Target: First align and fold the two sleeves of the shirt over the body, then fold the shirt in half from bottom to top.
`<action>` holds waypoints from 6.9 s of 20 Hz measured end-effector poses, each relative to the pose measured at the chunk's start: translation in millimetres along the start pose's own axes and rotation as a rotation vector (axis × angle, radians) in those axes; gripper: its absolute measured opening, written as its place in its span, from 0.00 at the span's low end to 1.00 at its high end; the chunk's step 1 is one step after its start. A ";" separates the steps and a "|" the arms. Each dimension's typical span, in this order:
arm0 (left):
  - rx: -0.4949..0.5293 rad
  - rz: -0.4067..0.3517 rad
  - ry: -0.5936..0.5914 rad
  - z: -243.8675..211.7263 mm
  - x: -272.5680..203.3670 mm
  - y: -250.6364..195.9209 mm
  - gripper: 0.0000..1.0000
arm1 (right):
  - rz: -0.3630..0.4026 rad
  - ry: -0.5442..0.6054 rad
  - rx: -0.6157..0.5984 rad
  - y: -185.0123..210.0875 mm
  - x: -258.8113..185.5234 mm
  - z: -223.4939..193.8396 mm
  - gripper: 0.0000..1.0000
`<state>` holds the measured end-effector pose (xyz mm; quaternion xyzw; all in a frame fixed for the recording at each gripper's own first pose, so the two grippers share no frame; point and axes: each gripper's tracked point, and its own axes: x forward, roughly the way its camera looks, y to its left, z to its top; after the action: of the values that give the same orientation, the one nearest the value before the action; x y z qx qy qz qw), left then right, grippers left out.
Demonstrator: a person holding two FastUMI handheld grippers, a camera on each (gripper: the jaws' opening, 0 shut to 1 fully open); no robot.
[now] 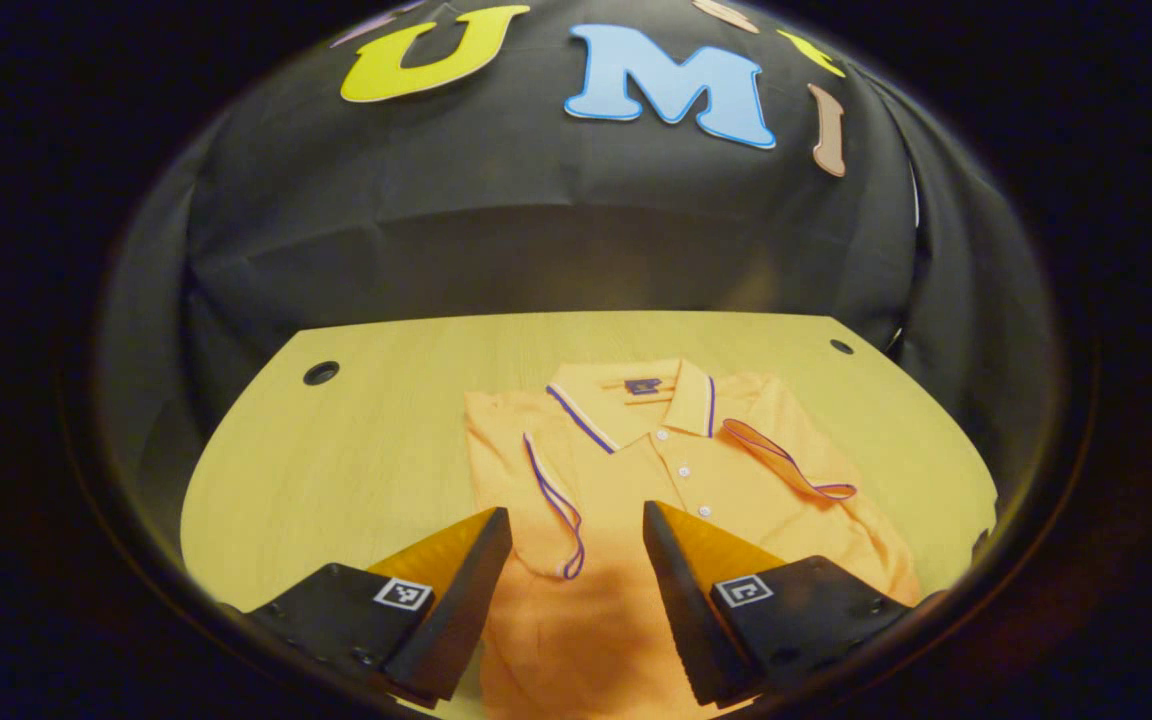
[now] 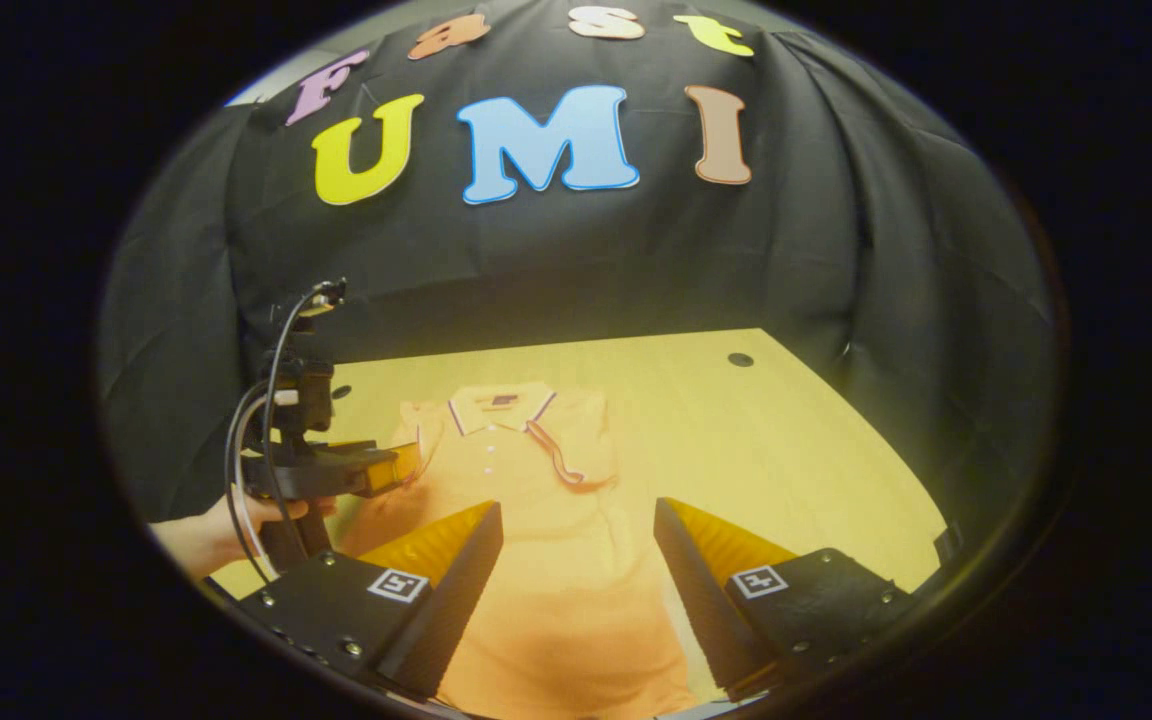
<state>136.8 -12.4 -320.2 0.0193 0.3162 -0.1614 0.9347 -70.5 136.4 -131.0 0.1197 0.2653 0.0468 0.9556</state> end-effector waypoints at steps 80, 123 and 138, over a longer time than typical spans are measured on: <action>0.038 0.096 0.031 -139.5 -251.7 -32.7 0.06 | 0.188 0.124 0.031 -28.5 -57.0 -98.4 0.00; 0.073 0.050 -0.210 114.6 98.5 43.1 0.06 | -0.042 -0.031 -0.101 -10.7 292.1 114.9 0.00; 0.064 0.051 -0.151 91.9 118.5 51.1 0.11 | -0.097 0.053 -0.172 -13.2 306.5 85.0 0.16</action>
<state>295.2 -11.0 -320.9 0.0452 0.2389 -0.1484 0.9586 236.0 153.2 -215.7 0.0231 0.2910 0.0261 0.9561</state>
